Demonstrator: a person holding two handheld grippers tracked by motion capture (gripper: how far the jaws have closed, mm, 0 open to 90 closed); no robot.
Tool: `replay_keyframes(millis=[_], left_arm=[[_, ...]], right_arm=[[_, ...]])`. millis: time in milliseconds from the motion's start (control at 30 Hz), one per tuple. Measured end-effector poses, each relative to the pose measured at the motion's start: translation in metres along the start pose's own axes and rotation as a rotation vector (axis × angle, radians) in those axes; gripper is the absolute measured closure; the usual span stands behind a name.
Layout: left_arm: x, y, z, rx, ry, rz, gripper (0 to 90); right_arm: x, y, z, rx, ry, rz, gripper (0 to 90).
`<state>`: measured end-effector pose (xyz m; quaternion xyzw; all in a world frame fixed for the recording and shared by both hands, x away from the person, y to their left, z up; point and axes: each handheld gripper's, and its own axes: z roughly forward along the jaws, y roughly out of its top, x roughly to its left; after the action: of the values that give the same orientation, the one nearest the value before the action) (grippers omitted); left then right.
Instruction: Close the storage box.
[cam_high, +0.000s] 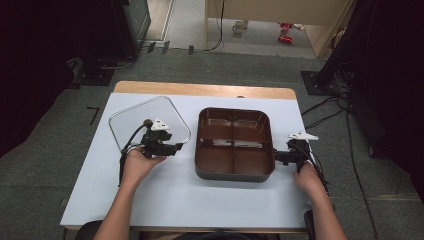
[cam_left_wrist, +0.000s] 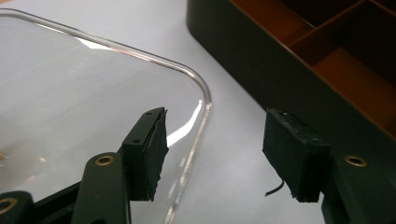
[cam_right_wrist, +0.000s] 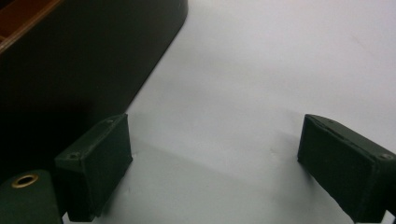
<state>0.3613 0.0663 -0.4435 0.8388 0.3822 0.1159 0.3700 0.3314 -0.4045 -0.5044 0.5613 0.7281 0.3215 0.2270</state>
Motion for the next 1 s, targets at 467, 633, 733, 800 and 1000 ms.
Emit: replay_keyframes(millis=[467,633,733,800,1000], left_arm=[[0.040,0.012,0.001,-0.012,0.052,-0.045,39.4],[0.058,0.016,-0.002,-0.030,0.094,-0.064,38.7],[0.069,0.015,-0.003,-0.035,0.103,-0.094,38.1],[0.075,0.014,-0.003,-0.034,0.115,-0.101,38.0],[0.090,0.011,-0.003,-0.052,0.156,-0.125,38.6]], right_arm=[[0.001,0.000,0.000,-0.003,-0.009,-0.002,10.3],[0.001,0.000,0.000,-0.001,-0.009,-0.001,10.2],[0.001,0.000,0.000,-0.001,-0.008,0.000,10.1],[0.001,0.000,0.000,0.001,-0.007,0.001,9.8],[0.000,0.000,0.000,0.002,-0.007,0.004,9.6]])
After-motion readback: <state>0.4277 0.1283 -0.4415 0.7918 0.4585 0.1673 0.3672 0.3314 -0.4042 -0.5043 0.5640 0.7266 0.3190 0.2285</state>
